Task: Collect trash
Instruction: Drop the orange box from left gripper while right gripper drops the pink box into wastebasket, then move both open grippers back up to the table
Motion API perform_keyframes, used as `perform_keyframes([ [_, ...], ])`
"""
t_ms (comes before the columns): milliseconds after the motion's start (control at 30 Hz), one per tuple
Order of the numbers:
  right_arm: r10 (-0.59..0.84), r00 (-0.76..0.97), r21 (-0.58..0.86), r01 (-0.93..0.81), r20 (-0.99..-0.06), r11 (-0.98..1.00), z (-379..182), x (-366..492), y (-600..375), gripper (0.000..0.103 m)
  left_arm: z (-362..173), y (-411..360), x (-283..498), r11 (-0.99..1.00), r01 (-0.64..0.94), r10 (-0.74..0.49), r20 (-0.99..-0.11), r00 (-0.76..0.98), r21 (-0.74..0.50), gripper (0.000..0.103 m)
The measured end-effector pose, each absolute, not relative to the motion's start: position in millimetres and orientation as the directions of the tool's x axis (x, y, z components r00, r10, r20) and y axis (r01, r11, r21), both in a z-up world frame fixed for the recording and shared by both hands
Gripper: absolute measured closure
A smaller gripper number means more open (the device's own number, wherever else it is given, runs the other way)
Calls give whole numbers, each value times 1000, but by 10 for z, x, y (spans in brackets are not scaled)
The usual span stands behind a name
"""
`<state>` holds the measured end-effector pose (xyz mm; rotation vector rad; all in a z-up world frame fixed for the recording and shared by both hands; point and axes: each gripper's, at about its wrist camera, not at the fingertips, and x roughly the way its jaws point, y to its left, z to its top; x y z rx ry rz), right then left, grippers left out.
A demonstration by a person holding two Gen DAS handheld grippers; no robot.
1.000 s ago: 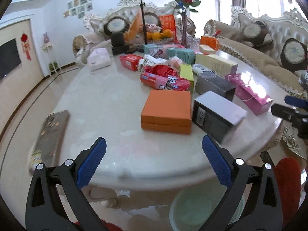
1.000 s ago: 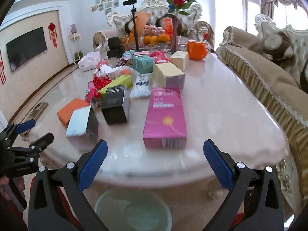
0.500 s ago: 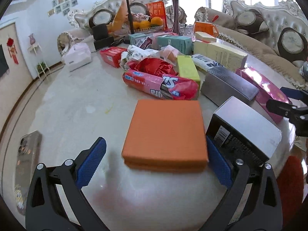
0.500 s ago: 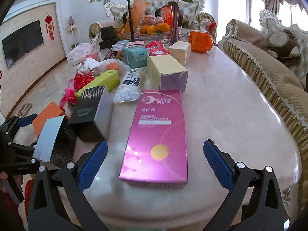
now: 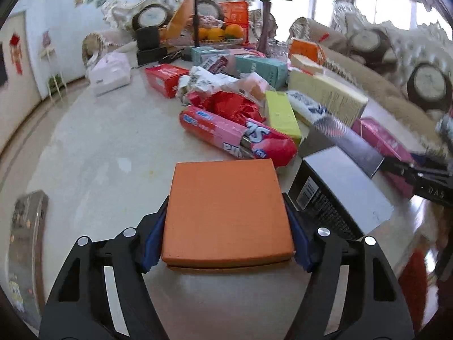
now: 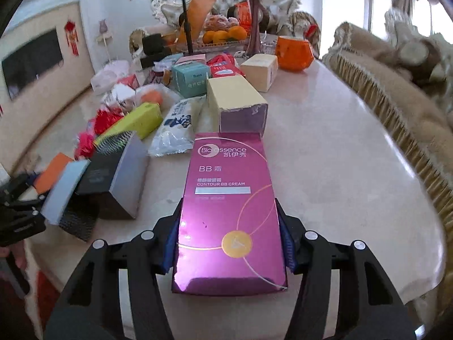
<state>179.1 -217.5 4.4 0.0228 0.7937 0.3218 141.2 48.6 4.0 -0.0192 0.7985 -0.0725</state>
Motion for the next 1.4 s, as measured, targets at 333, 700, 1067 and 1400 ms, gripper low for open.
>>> perform_keyframes([
  [333, 477, 688, 337, -341, -547, 878, 655, 1188, -2527, 49, 803, 603, 535, 991, 92, -130, -576, 807, -95, 32],
  [700, 623, 412, 500, -373, -665, 781, -19, -70, -2413, 49, -93, 76, -485, 953, 184, -303, -748, 590, -241, 32],
  [1067, 420, 208, 348, -308, -883, 885, -1361, 314, -1994, 48, -1538, -367, -10, 965, 209, -224, -909, 351, -158, 32],
  [1400, 360, 246, 294, -268, -900, 918, -1425, 313, -2089, 29, -1702, -317, 40, 979, 158, -176, -926, 334, -129, 7],
])
